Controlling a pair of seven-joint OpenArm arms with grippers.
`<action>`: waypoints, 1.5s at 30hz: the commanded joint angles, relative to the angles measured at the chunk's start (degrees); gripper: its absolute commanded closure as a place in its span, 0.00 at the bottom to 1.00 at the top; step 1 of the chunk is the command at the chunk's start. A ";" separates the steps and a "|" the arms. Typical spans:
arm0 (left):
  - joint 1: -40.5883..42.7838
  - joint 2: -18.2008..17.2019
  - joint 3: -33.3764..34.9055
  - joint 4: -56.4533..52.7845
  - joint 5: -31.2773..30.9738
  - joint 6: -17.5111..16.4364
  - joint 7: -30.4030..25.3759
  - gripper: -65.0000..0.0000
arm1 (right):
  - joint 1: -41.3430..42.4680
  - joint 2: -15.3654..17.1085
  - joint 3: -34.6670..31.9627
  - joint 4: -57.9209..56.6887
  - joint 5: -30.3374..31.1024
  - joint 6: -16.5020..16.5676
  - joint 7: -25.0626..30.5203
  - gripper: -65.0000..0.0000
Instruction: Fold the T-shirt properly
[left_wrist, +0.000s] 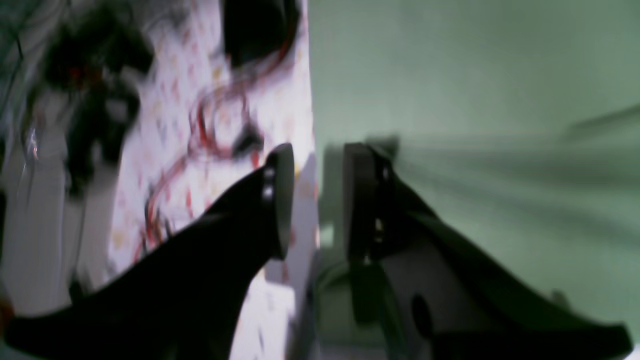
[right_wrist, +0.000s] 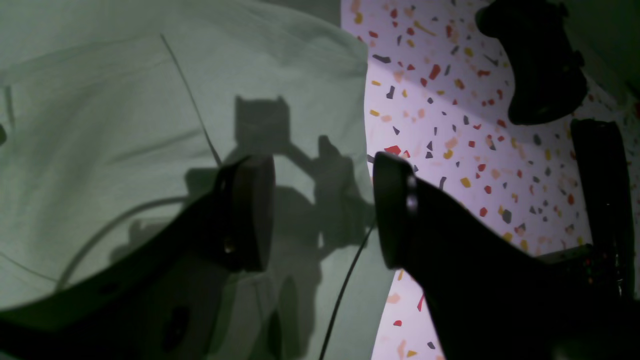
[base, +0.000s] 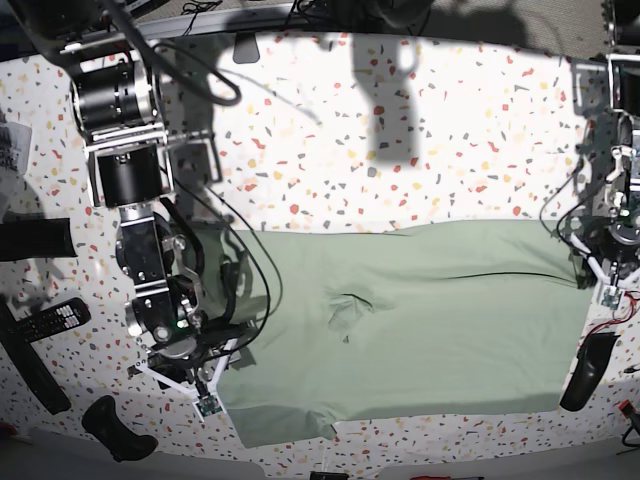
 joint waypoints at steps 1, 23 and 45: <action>-1.16 -1.29 -0.55 3.45 -2.36 0.68 0.55 0.77 | 2.19 0.13 0.24 1.07 -0.04 -0.33 1.57 0.53; 1.22 4.48 -0.55 -1.68 -24.85 8.39 -0.02 0.77 | 2.05 0.15 0.26 1.05 -0.02 -0.35 0.94 0.53; -7.10 4.66 -0.55 -7.26 -18.91 8.09 -9.94 0.77 | 2.03 0.13 0.24 1.05 -0.02 -0.35 -1.03 0.53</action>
